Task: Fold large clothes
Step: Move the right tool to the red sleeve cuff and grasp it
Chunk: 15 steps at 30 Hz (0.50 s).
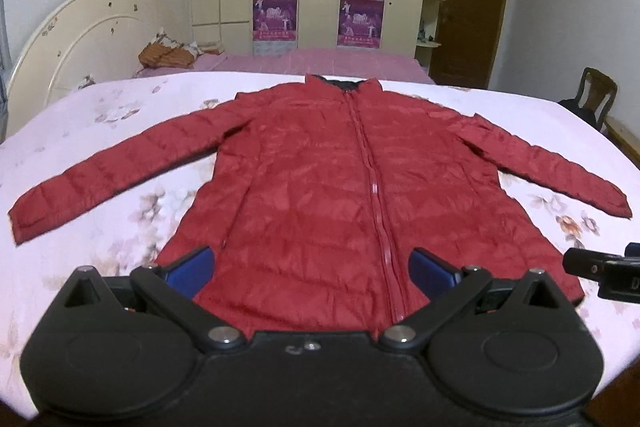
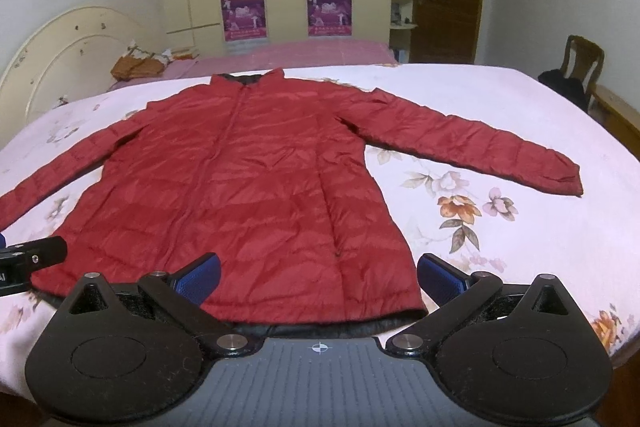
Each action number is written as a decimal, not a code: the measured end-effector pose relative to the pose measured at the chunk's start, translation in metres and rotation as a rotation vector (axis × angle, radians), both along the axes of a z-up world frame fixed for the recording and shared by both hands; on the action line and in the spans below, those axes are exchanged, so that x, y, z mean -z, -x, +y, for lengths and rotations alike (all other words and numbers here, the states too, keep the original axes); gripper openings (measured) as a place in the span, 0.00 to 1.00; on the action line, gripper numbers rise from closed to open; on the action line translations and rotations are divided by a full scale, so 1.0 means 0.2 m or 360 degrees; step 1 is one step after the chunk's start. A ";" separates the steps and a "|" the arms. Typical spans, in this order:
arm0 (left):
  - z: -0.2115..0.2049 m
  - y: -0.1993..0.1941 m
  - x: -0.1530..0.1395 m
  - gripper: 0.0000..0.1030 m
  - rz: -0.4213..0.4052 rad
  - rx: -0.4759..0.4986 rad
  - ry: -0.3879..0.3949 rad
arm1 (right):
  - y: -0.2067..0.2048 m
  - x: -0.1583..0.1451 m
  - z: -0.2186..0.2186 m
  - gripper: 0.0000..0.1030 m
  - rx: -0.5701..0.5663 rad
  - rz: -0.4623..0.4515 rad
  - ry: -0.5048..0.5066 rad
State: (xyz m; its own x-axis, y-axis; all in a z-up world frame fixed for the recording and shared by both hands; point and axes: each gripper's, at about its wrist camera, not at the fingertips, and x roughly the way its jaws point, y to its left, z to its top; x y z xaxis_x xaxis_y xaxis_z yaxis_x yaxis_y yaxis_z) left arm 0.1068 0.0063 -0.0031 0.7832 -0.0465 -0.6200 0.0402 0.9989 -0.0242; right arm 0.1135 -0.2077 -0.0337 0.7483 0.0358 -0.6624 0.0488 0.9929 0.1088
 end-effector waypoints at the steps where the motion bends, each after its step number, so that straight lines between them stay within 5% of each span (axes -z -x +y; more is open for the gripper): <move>1: 0.00 -0.04 0.01 1.00 0.0008 0.0004 -0.0004 | -0.03 0.01 -0.01 1.00 0.0009 0.0004 -0.0008; 9: -0.01 -0.33 0.08 1.00 0.0092 0.0079 0.0015 | -0.30 0.04 -0.07 1.00 0.0116 0.0009 -0.0018; 15: 0.01 -0.49 0.11 1.00 0.0034 0.0099 0.0126 | -0.49 0.10 -0.18 1.00 0.0232 0.0048 -0.0066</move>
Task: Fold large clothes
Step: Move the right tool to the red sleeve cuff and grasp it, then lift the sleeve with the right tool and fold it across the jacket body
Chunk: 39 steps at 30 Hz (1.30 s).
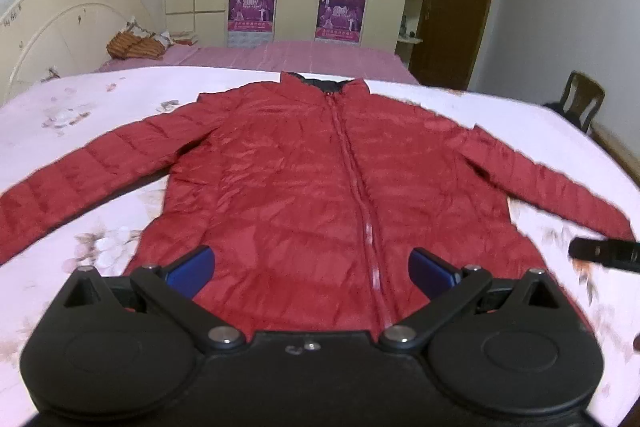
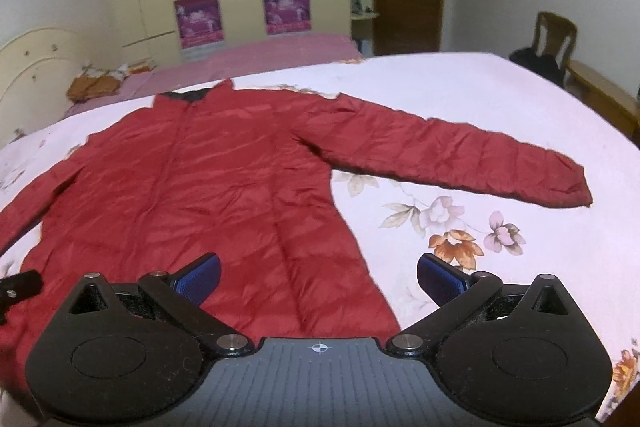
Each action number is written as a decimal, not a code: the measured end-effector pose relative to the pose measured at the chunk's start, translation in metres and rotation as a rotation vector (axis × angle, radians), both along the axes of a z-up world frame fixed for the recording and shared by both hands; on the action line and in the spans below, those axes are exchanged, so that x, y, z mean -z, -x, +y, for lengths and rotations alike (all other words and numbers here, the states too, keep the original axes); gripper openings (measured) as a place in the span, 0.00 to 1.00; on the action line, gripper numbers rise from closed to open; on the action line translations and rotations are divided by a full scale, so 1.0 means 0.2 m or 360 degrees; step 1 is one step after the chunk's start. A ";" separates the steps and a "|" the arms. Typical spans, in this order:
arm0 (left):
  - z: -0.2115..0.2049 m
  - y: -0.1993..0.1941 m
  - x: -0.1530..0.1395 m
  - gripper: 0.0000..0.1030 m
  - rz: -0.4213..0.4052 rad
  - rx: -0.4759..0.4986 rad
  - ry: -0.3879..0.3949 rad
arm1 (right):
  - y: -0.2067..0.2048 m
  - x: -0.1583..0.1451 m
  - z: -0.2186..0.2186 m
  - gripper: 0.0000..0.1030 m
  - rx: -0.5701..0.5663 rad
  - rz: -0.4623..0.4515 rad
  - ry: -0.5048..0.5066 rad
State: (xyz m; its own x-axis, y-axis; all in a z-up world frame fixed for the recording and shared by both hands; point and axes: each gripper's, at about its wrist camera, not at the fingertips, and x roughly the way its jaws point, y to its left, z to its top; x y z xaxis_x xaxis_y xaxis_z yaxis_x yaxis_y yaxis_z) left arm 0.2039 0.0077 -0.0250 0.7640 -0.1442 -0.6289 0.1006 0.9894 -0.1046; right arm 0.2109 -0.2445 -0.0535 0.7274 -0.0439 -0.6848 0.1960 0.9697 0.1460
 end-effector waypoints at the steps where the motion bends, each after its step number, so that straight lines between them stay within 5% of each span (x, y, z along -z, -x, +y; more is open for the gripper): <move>1: -0.01 -0.03 0.01 1.00 -0.0014 0.0003 -0.0004 | -0.02 0.01 -0.03 1.00 0.0027 0.0002 -0.0012; 7: -0.07 -0.12 0.00 1.00 -0.0225 -0.0052 0.0083 | -0.08 0.05 -0.23 1.00 0.0196 -0.0036 -0.0043; 10: -0.17 -0.22 0.02 1.00 -0.0129 0.0075 0.0058 | -0.11 0.08 -0.40 0.99 0.0324 -0.0041 -0.0082; 16: -0.36 -0.37 0.08 1.00 -0.0020 0.0087 -0.0010 | -0.14 0.15 -0.77 0.99 0.0576 -0.0061 -0.0165; 17: -0.40 -0.39 0.09 1.00 -0.0017 0.0104 -0.0014 | -0.15 0.16 -0.83 0.95 0.0610 -0.0064 -0.0177; 18: -0.44 -0.40 0.10 1.00 -0.0016 0.0115 -0.0027 | -0.16 0.18 -0.90 0.80 0.0646 -0.0069 -0.0187; 19: -0.47 -0.41 0.10 1.00 -0.0013 0.0123 -0.0037 | -0.16 0.19 -0.96 0.50 0.0695 -0.0058 -0.0205; 20: -0.50 -0.43 0.12 1.00 -0.0006 0.0132 -0.0048 | -0.15 0.21 -1.02 0.48 0.0737 -0.0058 -0.0242; 32: -0.76 -0.68 0.20 1.00 0.0074 0.0072 -0.0079 | -0.05 0.43 -1.47 0.48 0.1013 -0.0164 -0.0754; 39: -0.76 -0.74 0.20 1.00 0.0119 0.0036 -0.0113 | -0.02 0.43 -1.52 0.48 0.1053 -0.0293 -0.0827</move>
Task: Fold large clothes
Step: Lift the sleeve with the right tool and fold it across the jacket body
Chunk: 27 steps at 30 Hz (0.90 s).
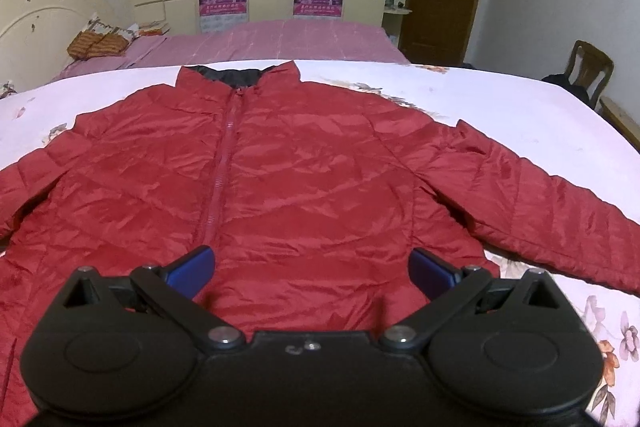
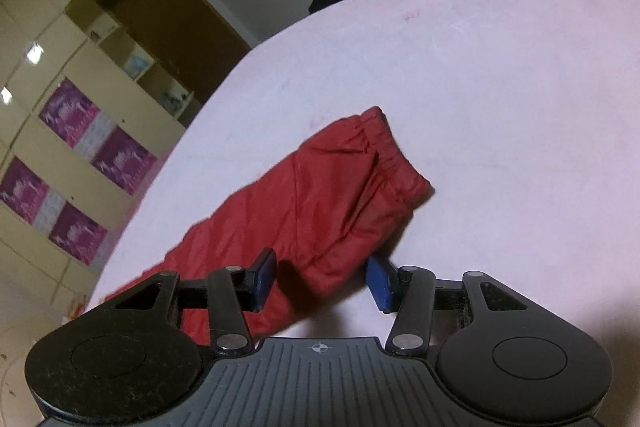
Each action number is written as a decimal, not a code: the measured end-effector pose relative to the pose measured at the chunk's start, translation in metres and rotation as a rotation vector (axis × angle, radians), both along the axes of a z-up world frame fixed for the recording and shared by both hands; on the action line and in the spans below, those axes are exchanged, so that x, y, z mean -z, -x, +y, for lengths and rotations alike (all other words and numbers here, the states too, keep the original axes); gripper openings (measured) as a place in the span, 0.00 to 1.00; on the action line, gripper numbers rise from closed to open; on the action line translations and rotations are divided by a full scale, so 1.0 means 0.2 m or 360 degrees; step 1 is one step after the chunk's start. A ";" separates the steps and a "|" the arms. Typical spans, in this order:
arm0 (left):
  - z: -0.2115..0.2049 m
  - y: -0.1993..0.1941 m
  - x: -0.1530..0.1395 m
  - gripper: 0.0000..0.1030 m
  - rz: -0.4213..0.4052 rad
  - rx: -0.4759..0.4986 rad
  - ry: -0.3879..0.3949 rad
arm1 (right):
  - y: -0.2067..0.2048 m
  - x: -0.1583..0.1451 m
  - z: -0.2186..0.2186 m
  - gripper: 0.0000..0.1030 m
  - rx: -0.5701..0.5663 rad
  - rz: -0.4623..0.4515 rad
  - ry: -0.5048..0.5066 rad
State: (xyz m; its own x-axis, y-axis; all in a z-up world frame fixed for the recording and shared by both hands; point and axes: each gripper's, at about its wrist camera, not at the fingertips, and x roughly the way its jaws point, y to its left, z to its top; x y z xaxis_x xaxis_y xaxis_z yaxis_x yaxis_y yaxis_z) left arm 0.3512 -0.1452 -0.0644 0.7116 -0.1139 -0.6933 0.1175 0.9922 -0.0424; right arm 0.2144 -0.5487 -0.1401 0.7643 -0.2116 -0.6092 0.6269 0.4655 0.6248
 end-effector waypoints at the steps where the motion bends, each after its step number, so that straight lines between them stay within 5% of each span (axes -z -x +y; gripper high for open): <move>1: 0.01 -0.01 0.00 1.00 0.0008 -0.0010 -0.0001 | 0.00 -0.01 -0.01 0.43 0.0012 -0.0011 0.0007; 2: 0.02 -0.01 0.00 0.99 0.0019 -0.0023 -0.0010 | 0.00 -0.02 -0.01 0.20 0.0021 -0.0021 0.0012; 5: 0.07 -0.02 0.00 0.96 0.0053 -0.0029 0.0000 | -0.02 -0.05 0.01 0.07 0.0020 0.0003 0.0082; 16: 0.48 -0.12 0.01 0.99 0.0116 -0.0116 0.0098 | -0.31 -0.45 0.51 0.05 -0.0428 -0.0108 0.0778; 27: 0.93 -0.25 -0.08 0.91 0.0063 -0.0080 0.0329 | -0.59 -0.47 1.63 0.05 -0.1266 -0.0250 0.0990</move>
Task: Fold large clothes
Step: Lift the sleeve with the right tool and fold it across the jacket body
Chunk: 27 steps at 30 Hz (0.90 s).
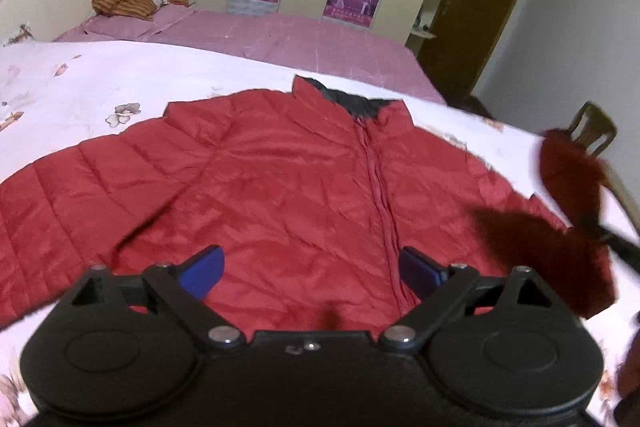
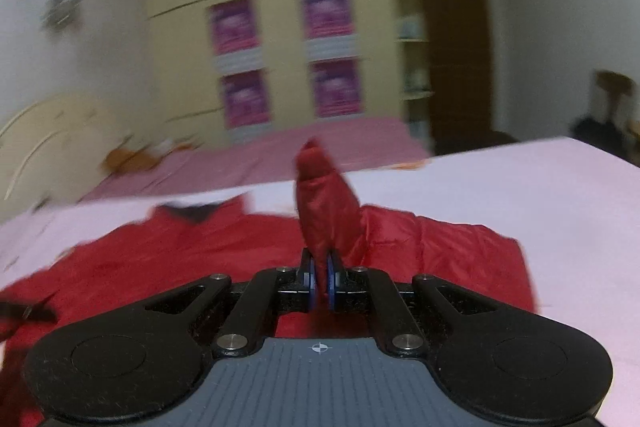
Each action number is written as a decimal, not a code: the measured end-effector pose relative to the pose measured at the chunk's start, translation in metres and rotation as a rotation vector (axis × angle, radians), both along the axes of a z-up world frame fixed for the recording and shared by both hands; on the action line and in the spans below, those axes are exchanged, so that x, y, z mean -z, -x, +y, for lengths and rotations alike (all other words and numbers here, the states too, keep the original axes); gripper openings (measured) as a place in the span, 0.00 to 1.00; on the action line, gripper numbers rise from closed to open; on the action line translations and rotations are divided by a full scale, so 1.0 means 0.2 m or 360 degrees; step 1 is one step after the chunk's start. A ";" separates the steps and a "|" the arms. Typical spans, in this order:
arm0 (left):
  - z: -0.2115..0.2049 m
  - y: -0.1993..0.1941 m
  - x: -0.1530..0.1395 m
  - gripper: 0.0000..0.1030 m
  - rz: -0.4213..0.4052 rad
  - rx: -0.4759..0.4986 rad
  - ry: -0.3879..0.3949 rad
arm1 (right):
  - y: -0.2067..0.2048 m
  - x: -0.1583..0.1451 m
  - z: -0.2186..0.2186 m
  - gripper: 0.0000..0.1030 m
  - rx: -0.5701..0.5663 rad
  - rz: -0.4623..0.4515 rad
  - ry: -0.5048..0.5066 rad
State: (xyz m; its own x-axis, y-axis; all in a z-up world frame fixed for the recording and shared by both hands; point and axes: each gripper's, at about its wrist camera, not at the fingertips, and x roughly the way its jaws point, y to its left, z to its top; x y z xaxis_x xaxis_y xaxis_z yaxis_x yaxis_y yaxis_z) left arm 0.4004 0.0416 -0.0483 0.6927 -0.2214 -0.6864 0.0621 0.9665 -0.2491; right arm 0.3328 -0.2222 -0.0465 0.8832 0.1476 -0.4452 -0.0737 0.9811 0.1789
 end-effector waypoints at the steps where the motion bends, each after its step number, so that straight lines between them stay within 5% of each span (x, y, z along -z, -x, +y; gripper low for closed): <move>1: 0.04 0.00 0.00 0.91 0.0001 0.0002 0.0041 | -0.01 0.02 0.11 0.05 -0.0066 0.0010 0.0023; 5: 0.16 -0.01 0.02 0.91 0.0015 0.0018 0.0180 | -0.06 0.19 0.43 0.05 -0.0302 0.0099 0.0082; 10: 0.26 -0.02 0.06 0.91 0.0031 0.0005 0.0205 | -0.08 0.37 0.74 0.05 -0.0551 0.0284 0.0128; 13: 0.30 -0.05 0.08 0.91 0.0050 0.0007 0.0226 | -0.07 0.44 0.88 0.06 -0.0623 0.0274 0.0214; 15: 0.30 -0.08 0.09 0.91 0.0059 0.0025 0.0241 | -0.07 0.45 0.94 0.16 -0.0615 0.0264 0.0305; 17: 0.28 -0.11 0.11 0.91 0.0068 0.0060 0.0263 | -0.06 0.41 0.91 0.50 -0.0590 0.0195 0.0268; 20: 0.18 -0.17 0.15 0.88 0.0086 0.0138 0.0273 | -0.12 0.35 0.83 0.53 -0.0530 0.0140 0.0243; 22: 0.09 -0.22 0.19 0.78 0.0112 0.0190 0.0231 | -0.13 0.31 0.71 0.52 -0.0456 0.0127 0.0158; 24: 0.03 -0.28 0.23 0.64 0.0171 0.0204 0.0176 | -0.13 0.28 0.57 0.28 -0.0333 0.0143 0.0102; 25: 0.00 -0.30 0.25 0.49 0.0181 0.0212 0.0155 | -0.12 0.25 0.51 0.16 -0.0264 0.0156 0.0085; 26: -0.03 -0.32 0.26 0.39 0.0183 0.0227 0.0115 | -0.13 0.25 0.45 0.13 -0.0184 0.0157 0.0070; 27: -0.05 -0.34 0.27 0.16 0.0180 0.0258 0.0081 | -0.15 0.24 0.39 0.11 -0.0116 0.0154 0.0052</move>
State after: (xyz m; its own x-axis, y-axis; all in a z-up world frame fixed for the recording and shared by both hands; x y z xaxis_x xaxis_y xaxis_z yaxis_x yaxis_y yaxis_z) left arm 0.4675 0.0310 -0.1031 0.5646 -0.3600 -0.7427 0.1845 0.9322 -0.3115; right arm 0.3635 -0.1438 -0.0950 0.8235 0.1936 -0.5333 -0.1288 0.9792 0.1567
